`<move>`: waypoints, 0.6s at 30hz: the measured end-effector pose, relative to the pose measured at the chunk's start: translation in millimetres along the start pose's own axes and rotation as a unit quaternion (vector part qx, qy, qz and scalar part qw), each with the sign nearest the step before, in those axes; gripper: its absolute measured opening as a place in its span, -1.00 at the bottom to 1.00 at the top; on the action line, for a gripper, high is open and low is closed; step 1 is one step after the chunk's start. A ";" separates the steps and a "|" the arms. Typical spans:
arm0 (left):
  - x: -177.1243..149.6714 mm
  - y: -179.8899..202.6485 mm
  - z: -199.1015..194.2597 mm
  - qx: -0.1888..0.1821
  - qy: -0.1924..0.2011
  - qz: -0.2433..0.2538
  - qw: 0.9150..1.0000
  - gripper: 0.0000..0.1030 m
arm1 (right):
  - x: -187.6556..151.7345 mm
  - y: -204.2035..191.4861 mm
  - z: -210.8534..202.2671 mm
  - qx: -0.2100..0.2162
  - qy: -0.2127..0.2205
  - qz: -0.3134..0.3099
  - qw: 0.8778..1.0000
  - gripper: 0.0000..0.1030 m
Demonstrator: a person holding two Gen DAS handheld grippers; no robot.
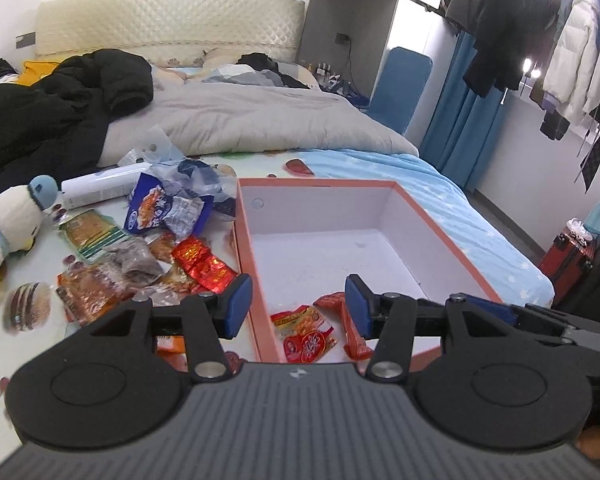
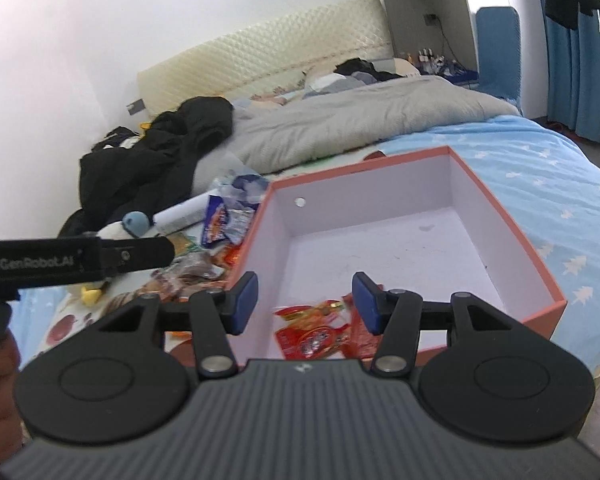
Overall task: Organize snacks
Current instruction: 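Withdraw both tools from the box back toward the snack pile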
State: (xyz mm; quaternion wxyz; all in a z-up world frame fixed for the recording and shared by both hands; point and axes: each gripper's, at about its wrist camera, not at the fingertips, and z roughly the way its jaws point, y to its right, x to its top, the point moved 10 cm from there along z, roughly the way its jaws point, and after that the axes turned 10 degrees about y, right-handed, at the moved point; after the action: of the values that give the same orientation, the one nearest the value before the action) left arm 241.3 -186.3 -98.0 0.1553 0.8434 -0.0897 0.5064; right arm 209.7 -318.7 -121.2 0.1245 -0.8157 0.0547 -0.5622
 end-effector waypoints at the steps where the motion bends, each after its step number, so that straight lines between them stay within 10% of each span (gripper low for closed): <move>1: -1.5 -2.3 -6.8 0.001 0.001 -0.001 1.000 0.11 | 0.7 -3.4 -3.4 0.001 0.003 -0.001 1.000 0.06; 18: -26.6 -52.7 -95.0 0.046 0.023 -0.031 0.998 0.11 | -23.7 -70.5 -47.2 0.044 0.002 -0.022 0.999 0.06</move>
State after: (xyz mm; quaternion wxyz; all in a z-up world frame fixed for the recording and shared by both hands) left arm 166.5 -103.7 -88.8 0.1343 0.8401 -0.0367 0.5242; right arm 153.7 -252.0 -108.1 0.1480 -0.8091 0.0119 -0.5686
